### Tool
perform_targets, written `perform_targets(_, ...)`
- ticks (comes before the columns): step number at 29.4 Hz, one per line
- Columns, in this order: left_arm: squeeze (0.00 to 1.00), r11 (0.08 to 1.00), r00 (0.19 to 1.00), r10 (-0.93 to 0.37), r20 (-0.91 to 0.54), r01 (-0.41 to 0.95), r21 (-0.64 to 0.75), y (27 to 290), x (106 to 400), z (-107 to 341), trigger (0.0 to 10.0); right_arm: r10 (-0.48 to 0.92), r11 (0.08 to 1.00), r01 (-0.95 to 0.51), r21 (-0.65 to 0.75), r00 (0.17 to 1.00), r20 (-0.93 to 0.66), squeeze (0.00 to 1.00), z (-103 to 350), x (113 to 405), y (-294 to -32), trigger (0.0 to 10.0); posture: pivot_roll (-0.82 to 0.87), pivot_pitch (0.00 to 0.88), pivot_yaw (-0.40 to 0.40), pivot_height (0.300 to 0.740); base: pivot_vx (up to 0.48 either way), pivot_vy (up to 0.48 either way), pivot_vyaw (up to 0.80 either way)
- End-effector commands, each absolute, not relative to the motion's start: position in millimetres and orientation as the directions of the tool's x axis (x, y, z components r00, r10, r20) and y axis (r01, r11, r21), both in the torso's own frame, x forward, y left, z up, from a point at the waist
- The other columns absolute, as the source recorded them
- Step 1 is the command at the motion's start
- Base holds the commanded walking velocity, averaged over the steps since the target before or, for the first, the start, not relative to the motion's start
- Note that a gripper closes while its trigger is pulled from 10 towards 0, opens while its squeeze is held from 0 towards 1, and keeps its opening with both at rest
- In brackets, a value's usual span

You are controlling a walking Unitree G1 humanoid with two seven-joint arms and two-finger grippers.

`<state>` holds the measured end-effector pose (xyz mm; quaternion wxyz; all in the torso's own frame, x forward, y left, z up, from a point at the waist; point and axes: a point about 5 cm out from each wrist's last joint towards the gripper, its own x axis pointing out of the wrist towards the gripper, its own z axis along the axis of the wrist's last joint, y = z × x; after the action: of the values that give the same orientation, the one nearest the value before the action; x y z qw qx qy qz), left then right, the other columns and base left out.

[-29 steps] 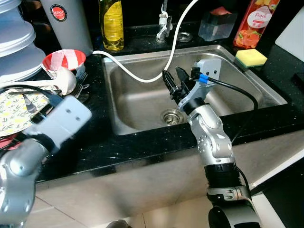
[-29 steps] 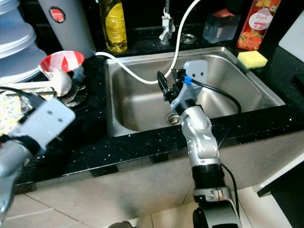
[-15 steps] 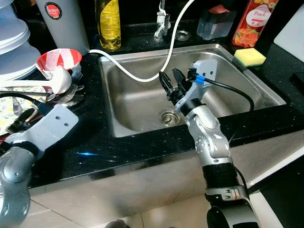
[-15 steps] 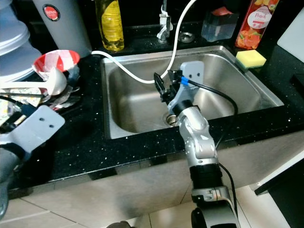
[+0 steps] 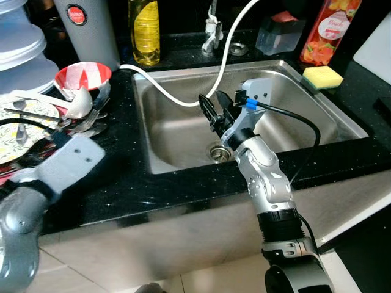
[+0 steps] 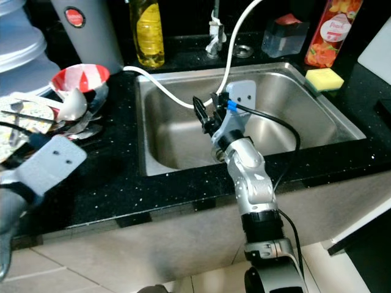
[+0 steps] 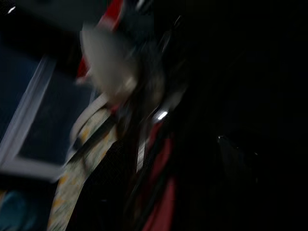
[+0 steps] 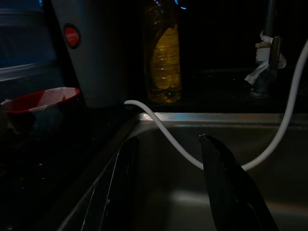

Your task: Kitchen organization

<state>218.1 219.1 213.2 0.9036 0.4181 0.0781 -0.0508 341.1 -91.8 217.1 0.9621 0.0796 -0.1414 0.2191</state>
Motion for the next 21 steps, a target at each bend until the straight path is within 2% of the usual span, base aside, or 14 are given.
perform_targets(1, 0.00, 0.672, 0.971, -0.147, -0.188, 0.238, 0.701, 203, 215, 213, 10.0, 0.393, 0.892, -0.441, 0.099, 0.865, 0.313, 0.00, 218, 342, -93, 10.0, 0.19, 0.008, -0.025, 0.740, 0.000, 0.000, 0.00)
perform_targets(3, 0.00, 0.666, 0.971, -0.148, -0.186, 0.237, 0.707, 202, 215, 214, 10.0, 0.393, 0.892, -0.441, 0.099, 0.865, 0.312, 0.00, 218, 342, -93, 10.0, 0.19, 0.008, -0.025, 0.740, 0.000, 0.000, 0.00)
perform_targets(5, 0.00, 0.616, 0.983, -0.090, -0.161, 0.182, 0.767, 209, 220, 216, 10.0, 0.392, 0.893, -0.440, 0.099, 0.866, 0.311, 0.00, 218, 342, -93, 10.0, 0.19, 0.018, -0.029, 0.740, 0.000, 0.000, 0.00)
perform_targets(7, 0.00, 0.515, 0.992, 0.004, -0.129, 0.109, 0.850, 224, 225, 221, 10.0, 0.392, 0.893, -0.440, 0.098, 0.866, 0.310, 0.00, 218, 342, -93, 10.0, 0.19, 0.018, -0.030, 0.740, 0.000, 0.000, 0.00)
perform_targets(10, 0.00, 0.469, 0.993, 0.080, -0.086, 0.038, 0.883, 238, 227, 230, 10.0, 0.393, 0.892, -0.440, 0.099, 0.866, 0.310, 0.00, 218, 343, -93, 10.0, 0.19, 0.019, -0.032, 0.740, 0.000, 0.000, 0.00)
perform_targets(16, 0.00, 0.447, 0.987, 0.146, -0.061, -0.011, 0.894, 250, 228, 234, 10.0, 0.394, 0.892, -0.441, 0.100, 0.866, 0.310, 0.00, 218, 343, -93, 10.0, 0.19, 0.021, -0.033, 0.740, 0.000, 0.000, 0.00)
perform_targets(18, 0.00, 0.479, 0.965, 0.228, -0.128, 0.003, 0.878, 269, 225, 224, 10.0, 0.396, 0.890, -0.445, 0.102, 0.865, 0.309, 0.00, 217, 342, -91, 10.0, 0.19, 0.024, -0.033, 0.740, 0.000, 0.000, 0.00)
perform_targets(21, 0.00, 0.515, 0.947, 0.266, -0.181, 0.019, 0.857, 278, 224, 214, 10.0, 0.398, 0.889, -0.446, 0.103, 0.864, 0.308, 0.00, 217, 342, -91, 10.0, 0.19, 0.025, -0.032, 0.740, 0.000, 0.000, 0.00)
